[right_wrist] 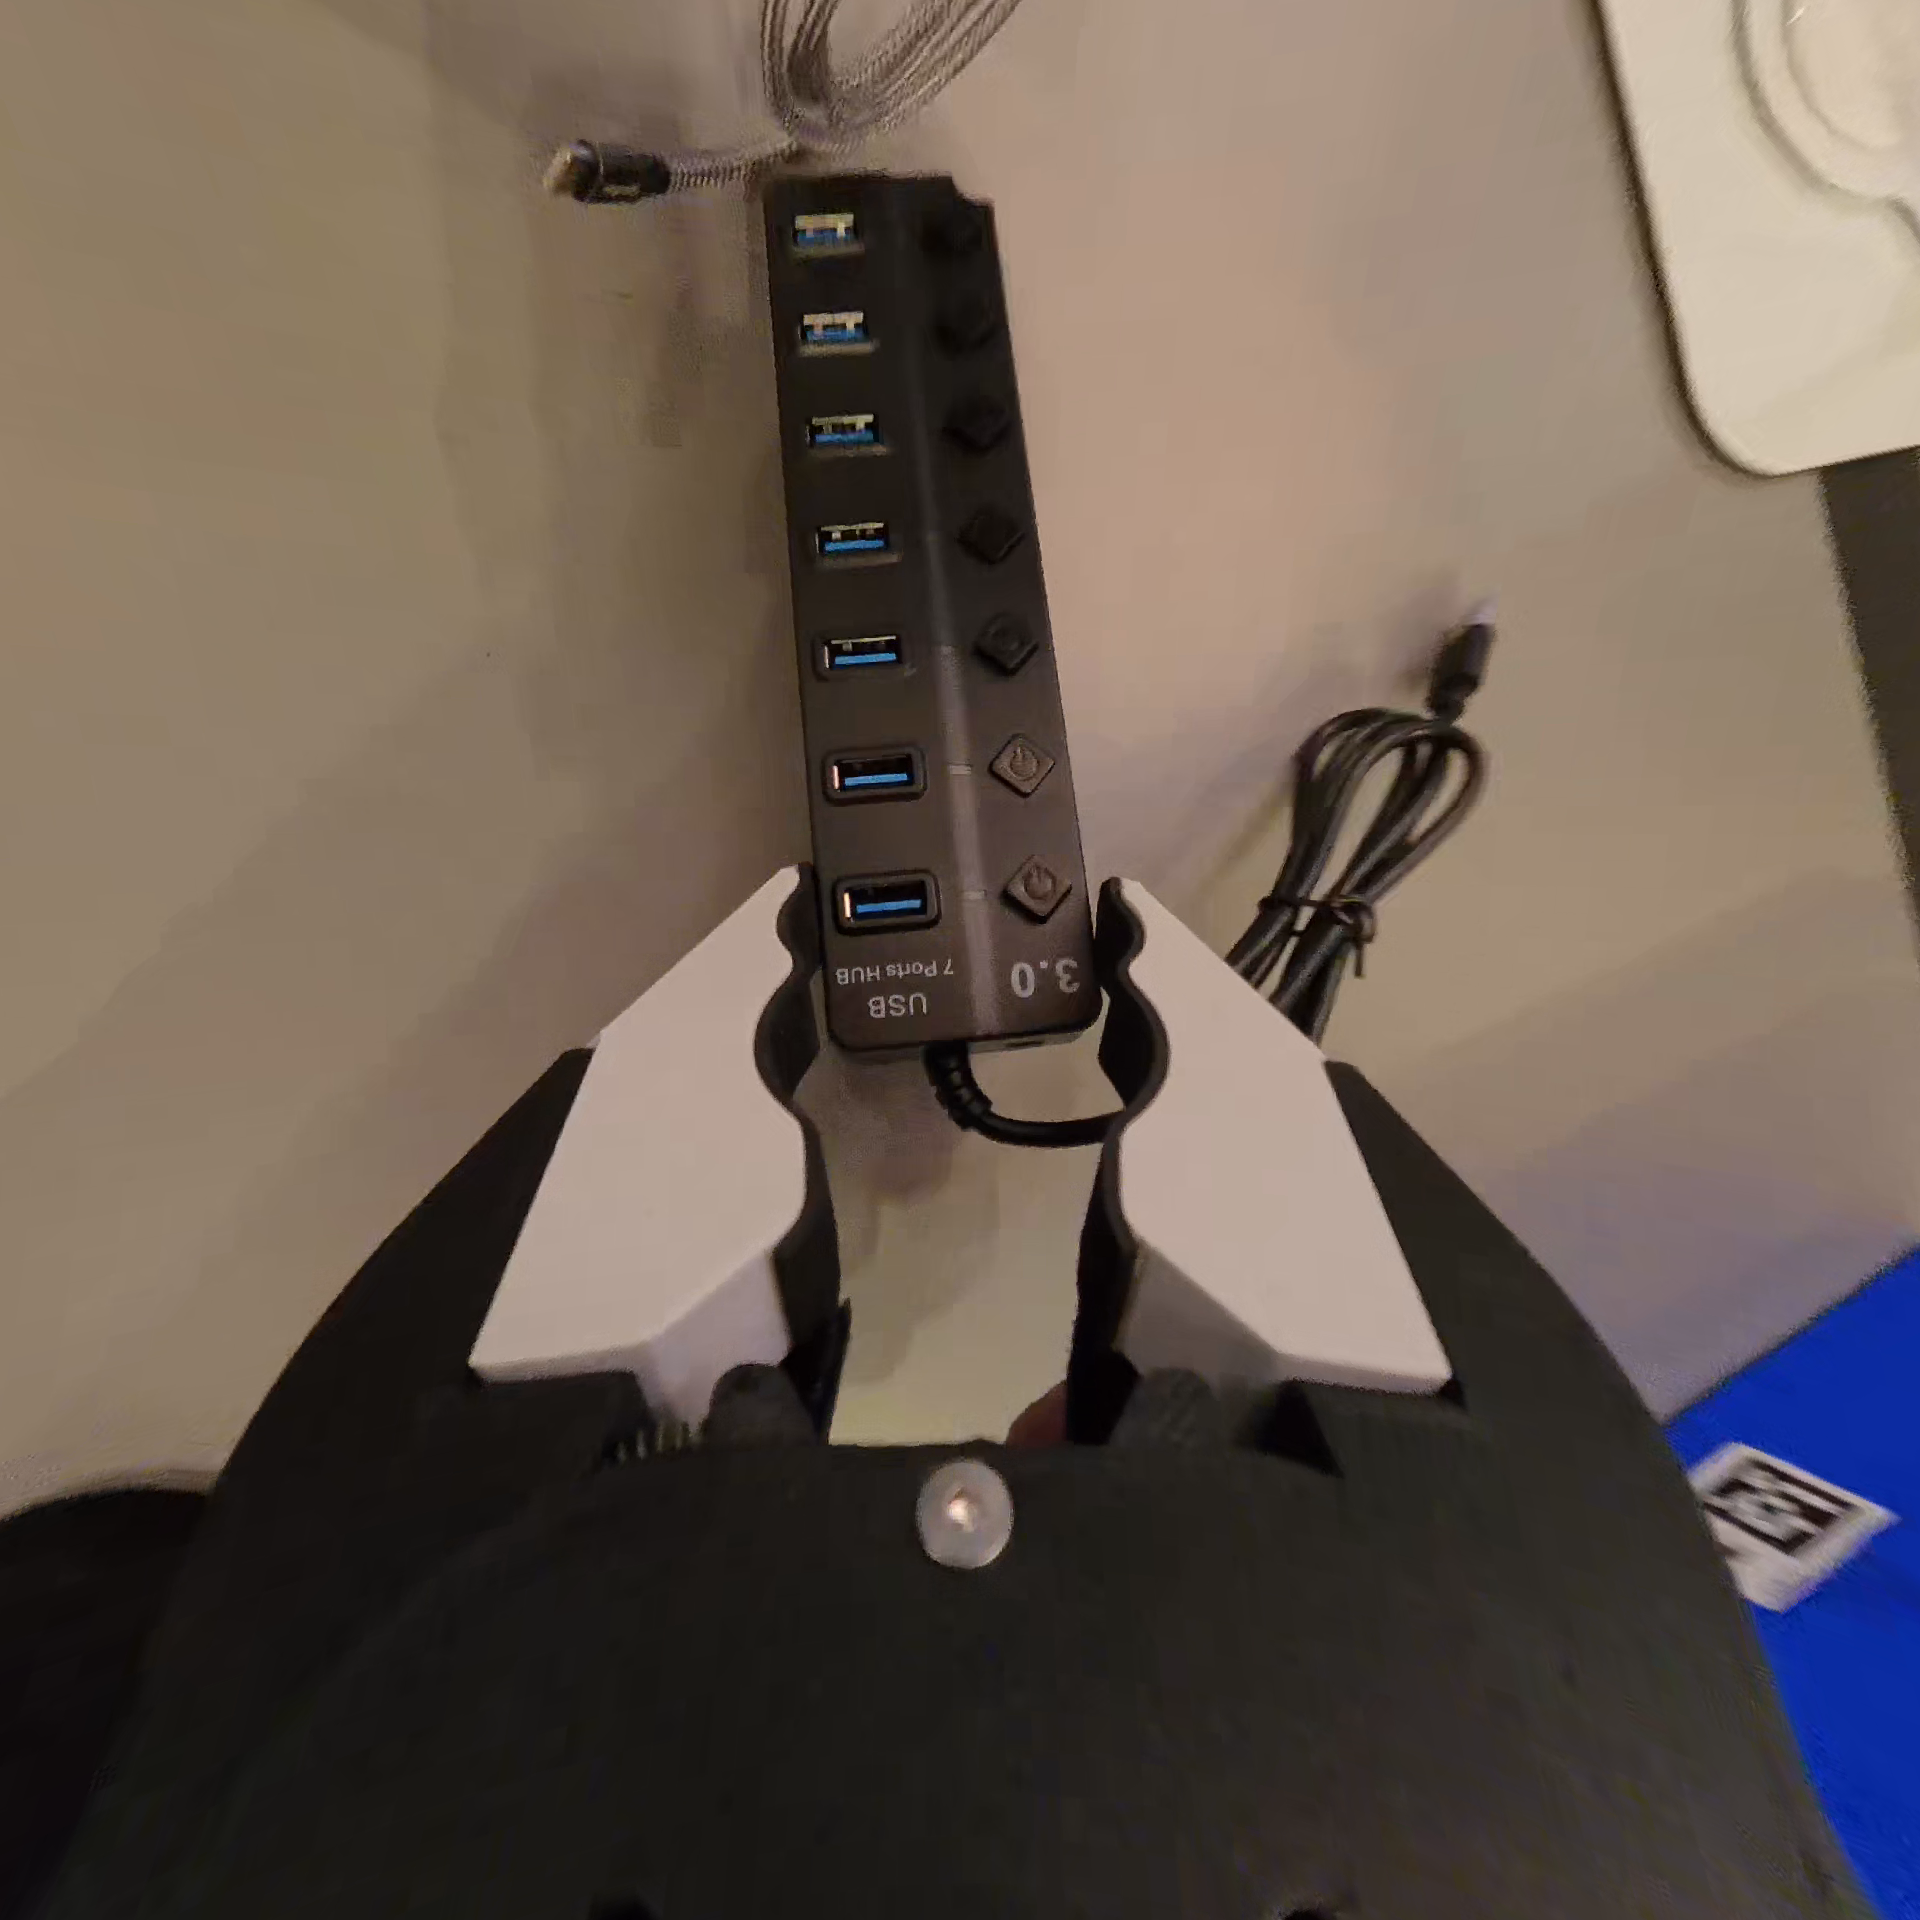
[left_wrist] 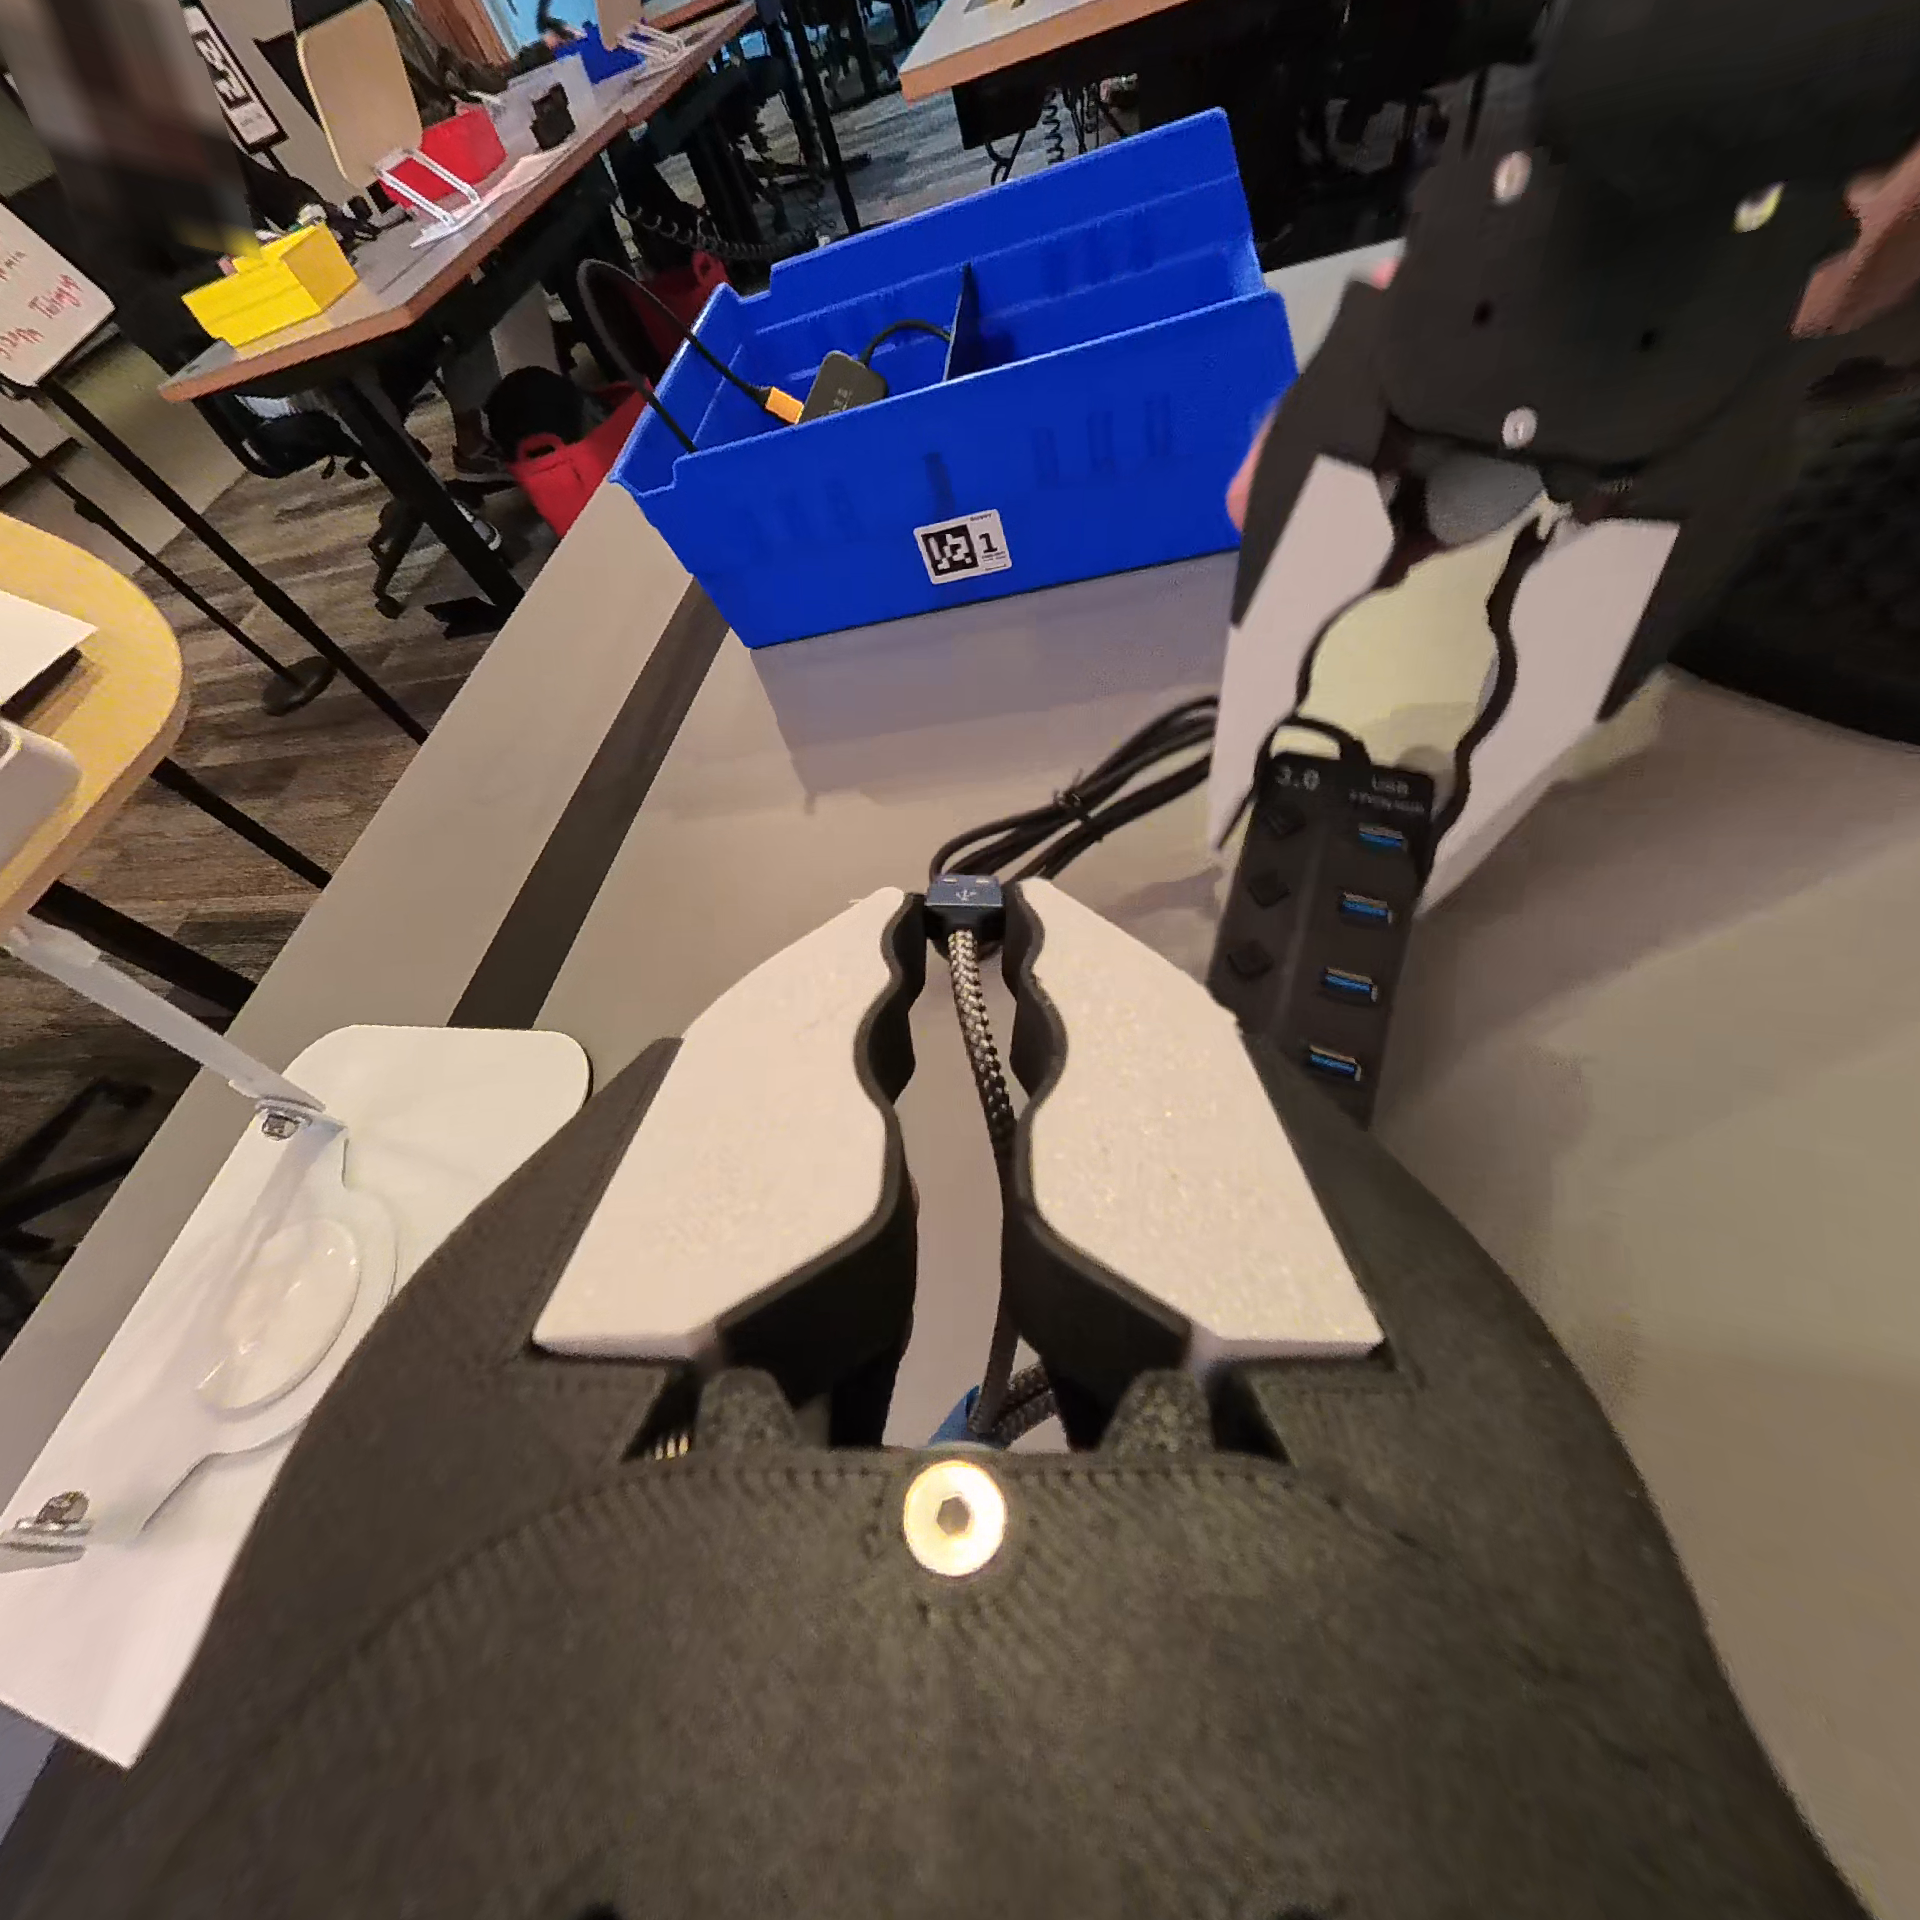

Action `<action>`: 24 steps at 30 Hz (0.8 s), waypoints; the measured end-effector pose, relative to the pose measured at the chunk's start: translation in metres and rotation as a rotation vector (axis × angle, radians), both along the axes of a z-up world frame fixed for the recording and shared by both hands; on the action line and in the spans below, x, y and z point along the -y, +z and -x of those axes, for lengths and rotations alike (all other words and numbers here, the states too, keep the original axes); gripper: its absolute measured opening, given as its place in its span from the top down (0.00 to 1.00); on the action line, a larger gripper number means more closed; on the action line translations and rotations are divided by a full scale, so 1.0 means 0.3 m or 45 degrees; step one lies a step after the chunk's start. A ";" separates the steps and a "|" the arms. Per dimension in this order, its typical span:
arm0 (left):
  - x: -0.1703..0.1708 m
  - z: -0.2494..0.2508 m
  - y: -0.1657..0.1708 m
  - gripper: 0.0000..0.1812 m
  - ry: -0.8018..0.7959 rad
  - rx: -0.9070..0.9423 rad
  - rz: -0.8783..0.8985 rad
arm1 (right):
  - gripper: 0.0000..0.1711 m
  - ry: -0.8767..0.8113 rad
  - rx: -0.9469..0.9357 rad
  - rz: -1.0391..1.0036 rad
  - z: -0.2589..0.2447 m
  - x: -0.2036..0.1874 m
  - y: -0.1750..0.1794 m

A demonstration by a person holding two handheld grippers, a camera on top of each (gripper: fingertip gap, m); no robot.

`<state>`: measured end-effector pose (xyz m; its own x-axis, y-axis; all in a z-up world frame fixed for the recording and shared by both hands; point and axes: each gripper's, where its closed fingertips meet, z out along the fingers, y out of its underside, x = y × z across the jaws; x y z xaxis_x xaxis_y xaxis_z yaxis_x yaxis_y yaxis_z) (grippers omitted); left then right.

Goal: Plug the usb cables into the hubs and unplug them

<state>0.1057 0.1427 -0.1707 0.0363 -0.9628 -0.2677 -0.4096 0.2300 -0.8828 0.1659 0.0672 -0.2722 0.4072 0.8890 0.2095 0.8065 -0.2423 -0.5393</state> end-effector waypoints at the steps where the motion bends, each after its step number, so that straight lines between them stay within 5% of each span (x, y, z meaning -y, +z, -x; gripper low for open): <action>1: -0.002 0.001 -0.001 0.92 0.001 -0.001 0.001 | 0.70 0.000 -0.010 0.014 0.007 0.009 -0.031; 9: 0.006 -0.005 -0.015 0.92 -0.014 -0.011 0.005 | 0.70 -0.042 -0.203 0.019 0.036 0.000 -0.069; 15: 0.017 -0.009 0.015 0.92 -0.034 0.062 0.022 | 0.54 -0.049 -0.304 0.012 0.088 -0.031 -0.074; 20: 0.022 -0.005 0.061 0.92 -0.058 0.180 0.063 | 0.71 -0.004 -0.307 -0.067 0.104 -0.049 -0.069; 24: 0.019 0.003 0.098 0.92 -0.064 0.275 0.116 | 0.71 0.007 -0.315 -0.113 0.100 -0.057 -0.061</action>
<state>0.1048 0.1371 -0.1413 0.0350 -0.9847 -0.1707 -0.1993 0.1605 -0.9667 0.1358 0.0843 -0.2906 0.4507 0.8740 0.1815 0.6489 -0.1812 -0.7390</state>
